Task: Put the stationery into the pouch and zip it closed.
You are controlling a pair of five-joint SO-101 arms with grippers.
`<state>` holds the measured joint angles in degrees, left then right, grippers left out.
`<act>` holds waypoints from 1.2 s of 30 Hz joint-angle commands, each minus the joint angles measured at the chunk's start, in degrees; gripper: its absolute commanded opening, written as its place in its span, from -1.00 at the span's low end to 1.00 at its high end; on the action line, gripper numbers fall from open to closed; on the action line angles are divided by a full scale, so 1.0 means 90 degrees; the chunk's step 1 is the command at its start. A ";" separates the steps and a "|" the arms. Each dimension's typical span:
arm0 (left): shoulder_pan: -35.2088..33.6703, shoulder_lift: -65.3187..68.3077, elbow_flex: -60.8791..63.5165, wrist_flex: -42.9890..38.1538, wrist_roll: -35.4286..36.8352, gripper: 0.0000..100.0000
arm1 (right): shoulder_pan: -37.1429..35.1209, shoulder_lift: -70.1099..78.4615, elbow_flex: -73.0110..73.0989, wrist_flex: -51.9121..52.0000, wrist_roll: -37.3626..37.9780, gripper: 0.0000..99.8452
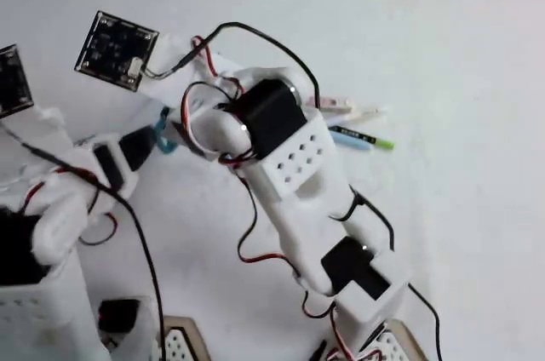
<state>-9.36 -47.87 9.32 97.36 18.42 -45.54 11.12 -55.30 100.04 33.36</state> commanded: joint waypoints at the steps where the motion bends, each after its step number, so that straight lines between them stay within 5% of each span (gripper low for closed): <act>1: 0.0161 0.0063 0.0361 -0.0430 0.0088 -0.42 | 0.0073 -0.0093 -0.0215 0.0015 -0.0068 -0.96; 24: 0.0190 0.0073 0.1954 -0.1612 -0.0694 -0.43 | 0.0464 -0.0044 -0.0215 0.0005 -0.0195 -0.96; 36: 0.0083 0.0034 0.3116 -0.2471 -0.2090 -0.95 | 0.0620 -0.0054 -0.0215 -0.0005 -0.0166 -0.96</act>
<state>-8.04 -47.25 37.71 76.35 1.01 -41.05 11.38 -55.91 100.04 32.13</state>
